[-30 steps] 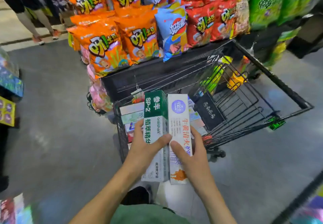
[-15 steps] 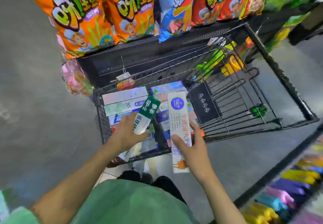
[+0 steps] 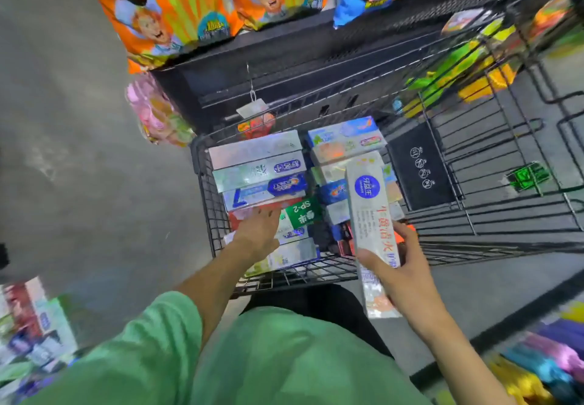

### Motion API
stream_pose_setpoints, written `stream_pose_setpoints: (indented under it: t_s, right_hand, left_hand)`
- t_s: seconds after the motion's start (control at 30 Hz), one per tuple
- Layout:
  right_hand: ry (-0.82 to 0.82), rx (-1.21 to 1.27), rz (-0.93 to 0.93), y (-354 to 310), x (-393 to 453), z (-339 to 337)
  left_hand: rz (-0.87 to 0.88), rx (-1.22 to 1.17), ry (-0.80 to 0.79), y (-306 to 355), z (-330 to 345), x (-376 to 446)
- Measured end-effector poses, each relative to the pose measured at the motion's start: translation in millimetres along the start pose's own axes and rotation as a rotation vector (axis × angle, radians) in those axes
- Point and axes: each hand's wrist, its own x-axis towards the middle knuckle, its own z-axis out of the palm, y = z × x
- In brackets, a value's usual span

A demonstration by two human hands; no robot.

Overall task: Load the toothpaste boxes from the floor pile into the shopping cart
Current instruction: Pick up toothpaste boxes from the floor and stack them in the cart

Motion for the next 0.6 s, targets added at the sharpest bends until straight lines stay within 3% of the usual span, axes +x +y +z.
stream_pose_setpoints:
  t_s: [0.33,0.47,0.6]
  right_hand:
    - [-0.066,-0.073,0.005,18.8,37.9,1.5]
    - [-0.098,-0.092,-0.002,22.9,45.4,7.1]
    - [-0.163,-0.153,-0.001,20.8,50.5,16.4]
  left_hand:
    - [-0.04,0.175,0.118,-23.7,18.7,34.0]
    - [-0.153,0.219,0.305,-28.1,22.0,26.5]
    - [-0.248,0.216,0.282,-29.6,22.6,19.1]
